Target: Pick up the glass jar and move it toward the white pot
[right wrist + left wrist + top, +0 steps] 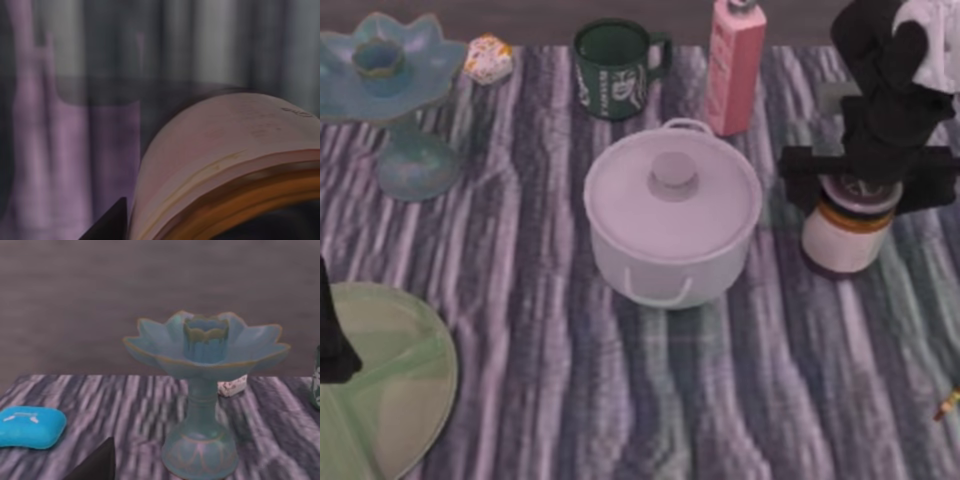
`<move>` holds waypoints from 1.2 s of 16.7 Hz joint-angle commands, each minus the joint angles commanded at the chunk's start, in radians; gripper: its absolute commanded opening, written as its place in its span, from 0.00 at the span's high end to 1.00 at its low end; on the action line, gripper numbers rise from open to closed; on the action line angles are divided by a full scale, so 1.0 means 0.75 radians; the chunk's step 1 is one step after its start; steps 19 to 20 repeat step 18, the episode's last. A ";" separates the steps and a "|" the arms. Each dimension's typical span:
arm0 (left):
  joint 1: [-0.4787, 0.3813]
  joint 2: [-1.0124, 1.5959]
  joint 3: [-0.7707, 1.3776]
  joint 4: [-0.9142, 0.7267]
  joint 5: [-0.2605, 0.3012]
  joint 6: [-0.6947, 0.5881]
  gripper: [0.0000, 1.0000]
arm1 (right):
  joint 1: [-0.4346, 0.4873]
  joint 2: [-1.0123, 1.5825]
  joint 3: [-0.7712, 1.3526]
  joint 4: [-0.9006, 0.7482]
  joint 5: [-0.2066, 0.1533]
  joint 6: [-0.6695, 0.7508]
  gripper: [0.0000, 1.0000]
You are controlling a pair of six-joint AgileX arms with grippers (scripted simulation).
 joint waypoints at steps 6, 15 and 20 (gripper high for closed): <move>0.000 0.000 0.000 0.000 0.000 0.000 0.00 | 0.000 0.000 0.000 0.000 0.000 0.000 0.47; 0.000 0.000 0.000 0.000 0.000 0.000 0.00 | 0.000 0.000 0.000 0.000 0.000 0.000 0.00; 0.000 0.000 0.000 0.000 0.000 0.000 0.00 | 0.000 0.000 0.000 0.000 0.000 0.000 0.00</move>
